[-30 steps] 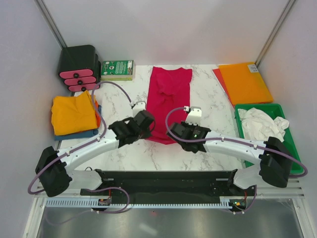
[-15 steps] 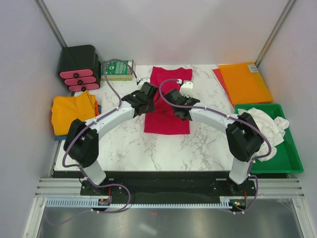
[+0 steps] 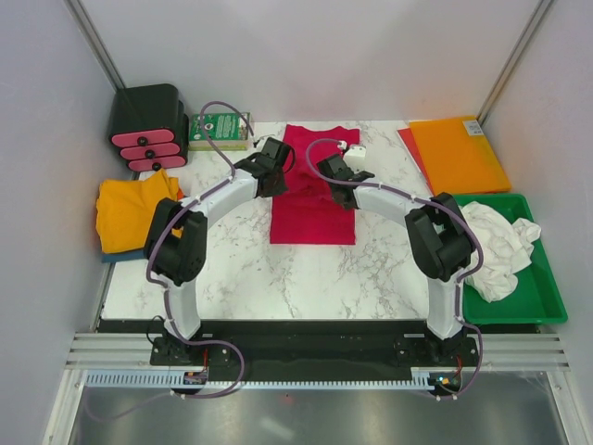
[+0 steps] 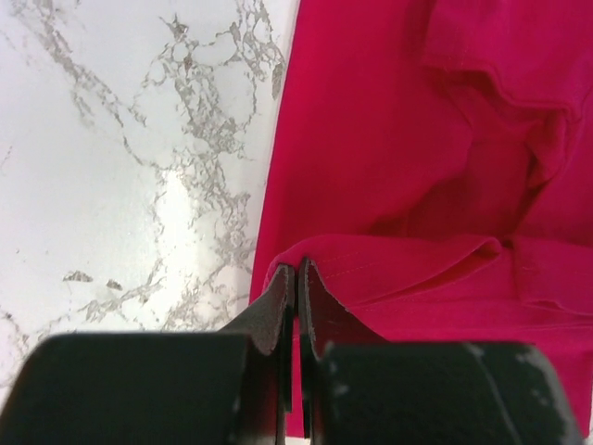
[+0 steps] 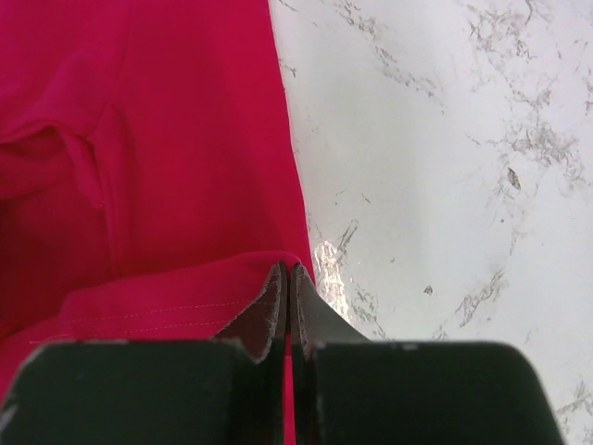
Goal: Fold and stack the t-shirts
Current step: Fold the tshirt
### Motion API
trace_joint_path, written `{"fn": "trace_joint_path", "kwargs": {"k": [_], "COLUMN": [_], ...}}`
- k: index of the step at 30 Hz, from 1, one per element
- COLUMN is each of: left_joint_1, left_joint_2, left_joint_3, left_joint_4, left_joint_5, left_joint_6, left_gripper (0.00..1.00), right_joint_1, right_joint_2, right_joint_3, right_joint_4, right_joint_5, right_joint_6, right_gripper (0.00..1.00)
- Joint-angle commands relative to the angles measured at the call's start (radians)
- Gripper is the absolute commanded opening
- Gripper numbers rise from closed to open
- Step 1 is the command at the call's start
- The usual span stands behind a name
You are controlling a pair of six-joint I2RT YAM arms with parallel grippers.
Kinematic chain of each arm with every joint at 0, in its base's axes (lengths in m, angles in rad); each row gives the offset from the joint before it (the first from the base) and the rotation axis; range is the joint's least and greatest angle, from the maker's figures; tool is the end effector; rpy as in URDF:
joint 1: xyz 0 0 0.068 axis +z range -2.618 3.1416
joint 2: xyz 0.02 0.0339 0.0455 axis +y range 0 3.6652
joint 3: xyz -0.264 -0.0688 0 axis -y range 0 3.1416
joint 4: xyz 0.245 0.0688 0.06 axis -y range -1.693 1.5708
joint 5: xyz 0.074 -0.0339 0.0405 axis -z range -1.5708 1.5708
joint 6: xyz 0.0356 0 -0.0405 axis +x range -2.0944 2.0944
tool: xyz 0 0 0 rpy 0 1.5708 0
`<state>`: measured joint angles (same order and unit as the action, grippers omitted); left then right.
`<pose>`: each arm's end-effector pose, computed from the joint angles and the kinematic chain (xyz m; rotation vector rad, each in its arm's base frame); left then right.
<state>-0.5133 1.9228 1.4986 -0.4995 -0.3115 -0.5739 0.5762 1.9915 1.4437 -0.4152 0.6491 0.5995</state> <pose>0.3748 -0.1987 0.2291 -0.2017 2.4272 -0.0950 0.3695 0.2144 0.1941 0.2674 2.2798 -0.2421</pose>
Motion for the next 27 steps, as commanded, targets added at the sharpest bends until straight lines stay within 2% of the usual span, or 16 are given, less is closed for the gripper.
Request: {"fn": "trace_joint_path", "kwargs": {"k": [1, 17, 18, 19, 20, 21, 22, 23, 24, 25, 26, 27], "left_joint_1": [0.007, 0.030, 0.030, 0.030, 0.030, 0.030, 0.030, 0.029, 0.029, 0.029, 0.026, 0.024], "left_joint_2": [0.051, 0.169, 0.170, 0.170, 0.166, 0.157, 0.133, 0.118, 0.105, 0.091, 0.059, 0.044], "left_joint_3": [0.075, 0.207, 0.215, 0.232, 0.238, 0.241, 0.236, 0.233, 0.230, 0.220, 0.212, 0.186], "left_joint_4": [0.013, -0.022, -0.020, -0.025, -0.031, -0.033, -0.033, -0.031, -0.031, -0.033, -0.031, -0.031], "left_joint_5": [0.017, 0.035, 0.029, 0.019, 0.008, -0.003, -0.026, -0.035, -0.046, -0.052, -0.052, -0.054], "left_joint_6": [0.052, 0.092, 0.097, 0.101, 0.100, 0.092, 0.089, 0.079, 0.075, 0.066, 0.062, 0.054], "left_gripper": [0.02, 0.02, 0.05, 0.20, 0.30, 0.39, 0.52, 0.56, 0.60, 0.65, 0.67, 0.68], "right_joint_1": [-0.016, -0.044, -0.047, -0.045, -0.045, -0.045, -0.047, -0.045, -0.039, -0.035, -0.024, -0.018], "right_joint_2": [0.038, 0.087, 0.078, 0.070, 0.057, 0.018, -0.005, -0.028, -0.063, -0.077, -0.092, -0.121], "right_joint_3": [0.041, 0.063, 0.063, 0.066, 0.058, 0.044, 0.011, -0.002, -0.008, -0.015, -0.020, -0.035], "right_joint_4": [0.041, 0.091, 0.099, 0.104, 0.133, 0.153, 0.177, 0.208, 0.208, 0.210, 0.198, 0.193], "right_joint_5": [-0.020, -0.051, -0.054, -0.057, -0.055, -0.052, -0.061, -0.063, -0.063, -0.062, -0.054, -0.054], "right_joint_6": [-0.013, -0.020, -0.026, -0.029, -0.032, -0.033, -0.038, -0.047, -0.049, -0.055, -0.058, -0.060], "right_gripper": [0.00, 0.00, 0.02, 0.09, 0.15, 0.26, 0.31, 0.36, 0.45, 0.49, 0.55, 0.56]}}
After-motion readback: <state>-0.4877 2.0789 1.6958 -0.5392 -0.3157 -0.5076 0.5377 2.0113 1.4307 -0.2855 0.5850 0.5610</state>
